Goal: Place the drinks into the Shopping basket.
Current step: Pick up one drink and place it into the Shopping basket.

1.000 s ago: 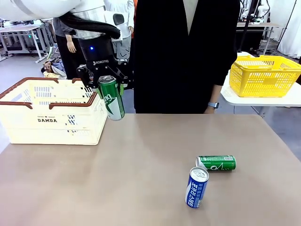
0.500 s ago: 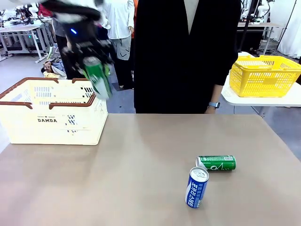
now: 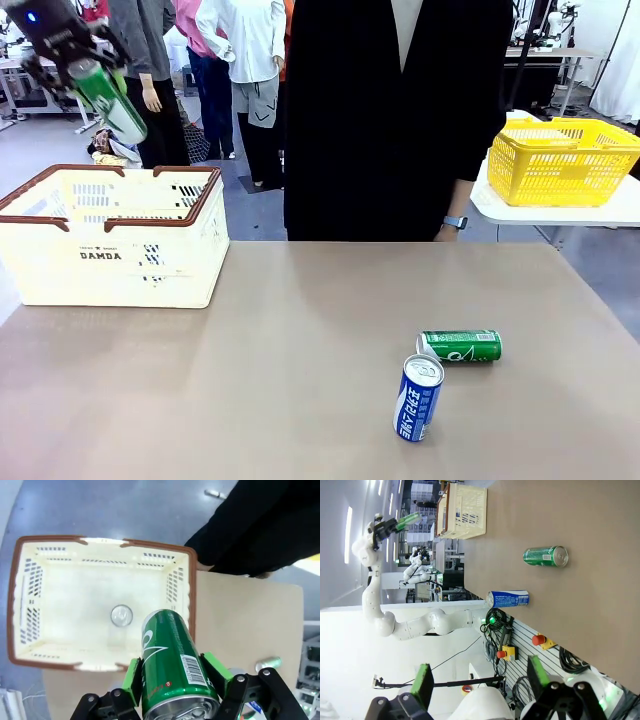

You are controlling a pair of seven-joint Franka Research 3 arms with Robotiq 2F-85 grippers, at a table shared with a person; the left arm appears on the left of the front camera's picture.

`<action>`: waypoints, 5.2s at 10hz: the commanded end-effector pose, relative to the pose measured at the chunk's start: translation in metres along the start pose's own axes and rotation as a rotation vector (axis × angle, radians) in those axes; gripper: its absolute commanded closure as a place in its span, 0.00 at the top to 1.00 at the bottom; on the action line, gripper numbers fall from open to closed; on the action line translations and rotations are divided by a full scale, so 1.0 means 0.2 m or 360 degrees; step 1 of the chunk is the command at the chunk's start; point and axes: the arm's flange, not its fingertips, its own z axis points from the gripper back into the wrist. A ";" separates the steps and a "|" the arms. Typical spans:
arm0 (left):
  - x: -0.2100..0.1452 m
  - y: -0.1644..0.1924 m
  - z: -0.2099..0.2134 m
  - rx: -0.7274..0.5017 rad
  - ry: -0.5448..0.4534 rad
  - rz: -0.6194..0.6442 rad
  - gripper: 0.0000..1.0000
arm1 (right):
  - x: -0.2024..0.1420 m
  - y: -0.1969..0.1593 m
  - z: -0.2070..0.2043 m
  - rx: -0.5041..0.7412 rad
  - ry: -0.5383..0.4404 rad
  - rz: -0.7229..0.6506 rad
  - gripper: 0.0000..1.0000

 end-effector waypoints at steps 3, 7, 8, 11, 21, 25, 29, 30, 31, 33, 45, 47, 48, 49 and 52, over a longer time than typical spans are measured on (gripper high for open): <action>0.13 0.00 -0.46 -0.0025 0.0184 0.0007 0.00 | -0.01 0.02 0.00 -0.0005 0.0016 -0.0018 1.00; 0.02 0.04 -0.89 0.0226 0.0235 -0.0016 0.00 | -0.01 0.02 0.00 -0.0005 0.0016 -0.0018 1.00; 0.01 0.05 -0.95 0.0282 0.0225 -0.0019 0.00 | -0.01 0.02 0.00 -0.0005 0.0016 -0.0018 1.00; 0.00 0.08 -1.06 0.0173 0.0355 -0.0050 0.00 | -0.01 0.02 0.00 -0.0005 0.0016 -0.0018 1.00; 0.01 0.10 -1.17 0.0205 0.0424 -0.0066 1.00 | -0.01 0.02 0.00 -0.0005 0.0016 -0.0018 1.00; 0.01 0.08 -1.06 0.0157 0.0338 -0.0057 1.00 | -0.01 0.02 0.00 -0.0005 0.0016 -0.0018 1.00; -0.17 -0.01 -0.43 -0.0239 0.0247 -0.0032 1.00 | -0.01 0.02 0.00 -0.0005 0.0016 -0.0018 1.00; -0.29 0.01 -0.22 -0.0488 0.0404 -0.0117 1.00 | -0.01 0.02 0.00 -0.0005 0.0016 -0.0018 1.00; -0.44 0.10 -0.07 -0.0717 0.0491 -0.0208 1.00 | -0.01 0.02 0.00 -0.0005 0.0016 -0.0018 1.00; -0.85 0.39 0.05 -0.1188 0.0588 -0.0305 1.00 | -0.01 0.02 0.00 -0.0005 0.0016 -0.0018 1.00; -1.56 1.09 0.14 -0.1701 0.0513 0.0027 1.00 | -0.01 0.02 0.00 -0.0005 0.0016 -0.0018 1.00; -1.56 1.09 0.14 -0.1701 0.0513 0.0027 1.00 | -0.01 0.02 0.00 -0.0005 0.0016 -0.0018 1.00; -1.56 1.09 0.14 -0.1701 0.0513 0.0027 1.00 | -0.01 0.02 0.00 -0.0005 0.0016 -0.0018 1.00; -1.56 1.09 0.14 -0.1701 0.0513 0.0027 1.00 | -0.01 0.02 0.00 -0.0005 0.0016 -0.0018 1.00; -1.56 1.09 0.14 -0.1701 0.0513 0.0027 1.00 | -0.01 0.02 0.00 -0.0005 0.0016 -0.0018 1.00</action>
